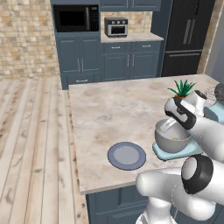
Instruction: Add butter and sugar cubes to the stand mixer bowl and then turn on the stand mixer to begin making frosting.
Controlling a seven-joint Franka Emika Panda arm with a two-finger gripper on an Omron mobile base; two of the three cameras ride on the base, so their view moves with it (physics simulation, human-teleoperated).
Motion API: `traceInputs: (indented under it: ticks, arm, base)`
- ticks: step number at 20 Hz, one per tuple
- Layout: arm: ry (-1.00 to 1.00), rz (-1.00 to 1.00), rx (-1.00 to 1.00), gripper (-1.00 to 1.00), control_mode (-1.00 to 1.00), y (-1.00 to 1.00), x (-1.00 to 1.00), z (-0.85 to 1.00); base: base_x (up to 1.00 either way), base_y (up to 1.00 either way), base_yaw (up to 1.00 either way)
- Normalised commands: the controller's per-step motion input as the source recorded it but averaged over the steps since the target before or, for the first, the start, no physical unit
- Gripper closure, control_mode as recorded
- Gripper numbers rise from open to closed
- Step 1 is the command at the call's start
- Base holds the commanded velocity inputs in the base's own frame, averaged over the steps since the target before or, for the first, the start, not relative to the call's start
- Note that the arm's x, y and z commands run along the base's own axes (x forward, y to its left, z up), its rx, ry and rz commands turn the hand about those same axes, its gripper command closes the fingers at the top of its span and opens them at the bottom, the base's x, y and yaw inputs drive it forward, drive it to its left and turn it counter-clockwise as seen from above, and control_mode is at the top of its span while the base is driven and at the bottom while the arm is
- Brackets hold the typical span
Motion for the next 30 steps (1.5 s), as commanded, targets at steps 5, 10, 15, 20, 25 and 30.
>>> traceInputs:
  ticks: [5, 10, 15, 20, 25, 30]
  arm:
    - [0.19, -0.02, -0.03, 1.00, -1.00, -0.18, 0.33, -0.59]
    - [0.01, -0.06, -0.01, 1.00, -1.00, -0.05, 0.23, -0.43]
    - [0.00, -0.03, 0.00, 1.00, -1.00, -0.21, 0.12, -0.53]
    - [0.01, -0.04, 0.00, -1.00, -1.00, -0.10, 0.15, -0.53]
    - [0.00, -0.06, 0.02, -1.00, -1.00, -0.09, 0.01, -0.05]
    - [0.00, -0.10, 0.00, -1.00, -1.00, -0.01, -0.28, 0.40]
  base:
    - [0.00, 0.00, 0.00]
    - [0.00, 0.00, 0.00]
    - [0.00, 0.00, 0.00]
    - [0.00, 0.00, 0.00]
    - [0.00, 0.00, 0.00]
    - [0.00, 0.00, 0.00]
